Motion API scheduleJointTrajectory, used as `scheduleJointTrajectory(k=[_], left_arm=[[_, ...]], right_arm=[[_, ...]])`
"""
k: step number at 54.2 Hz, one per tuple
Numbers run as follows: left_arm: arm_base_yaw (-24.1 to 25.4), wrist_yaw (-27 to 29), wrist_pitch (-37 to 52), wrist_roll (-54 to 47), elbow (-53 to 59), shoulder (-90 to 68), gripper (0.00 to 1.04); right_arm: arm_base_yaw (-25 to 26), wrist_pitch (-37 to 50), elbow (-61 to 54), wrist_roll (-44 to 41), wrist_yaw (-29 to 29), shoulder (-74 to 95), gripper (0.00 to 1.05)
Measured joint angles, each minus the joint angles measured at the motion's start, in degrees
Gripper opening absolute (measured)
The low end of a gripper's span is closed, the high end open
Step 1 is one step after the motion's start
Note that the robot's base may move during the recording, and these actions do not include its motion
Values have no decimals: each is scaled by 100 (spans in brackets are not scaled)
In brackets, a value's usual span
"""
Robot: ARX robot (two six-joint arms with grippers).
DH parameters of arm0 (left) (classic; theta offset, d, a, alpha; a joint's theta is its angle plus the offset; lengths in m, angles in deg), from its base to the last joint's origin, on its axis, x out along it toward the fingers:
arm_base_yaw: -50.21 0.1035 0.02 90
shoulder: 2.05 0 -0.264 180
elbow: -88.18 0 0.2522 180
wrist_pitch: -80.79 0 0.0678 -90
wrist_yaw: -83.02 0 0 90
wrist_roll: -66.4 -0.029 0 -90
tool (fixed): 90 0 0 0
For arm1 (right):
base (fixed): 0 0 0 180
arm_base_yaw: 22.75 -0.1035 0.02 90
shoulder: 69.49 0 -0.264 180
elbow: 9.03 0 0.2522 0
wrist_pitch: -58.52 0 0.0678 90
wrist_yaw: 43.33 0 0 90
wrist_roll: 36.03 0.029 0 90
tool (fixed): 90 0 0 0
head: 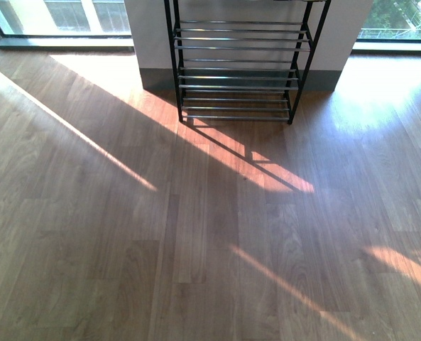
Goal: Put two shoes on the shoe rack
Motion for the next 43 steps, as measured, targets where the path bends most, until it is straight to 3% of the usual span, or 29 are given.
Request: scheduleJointTrajectory(k=[8, 43], left_arm=[[0, 0, 0, -4, 0, 0, 97], [0, 2, 0, -11, 0, 0, 95]], right_arm=[[0, 0, 0, 0, 0, -2, 96], [0, 0, 0, 0, -2, 2, 96]])
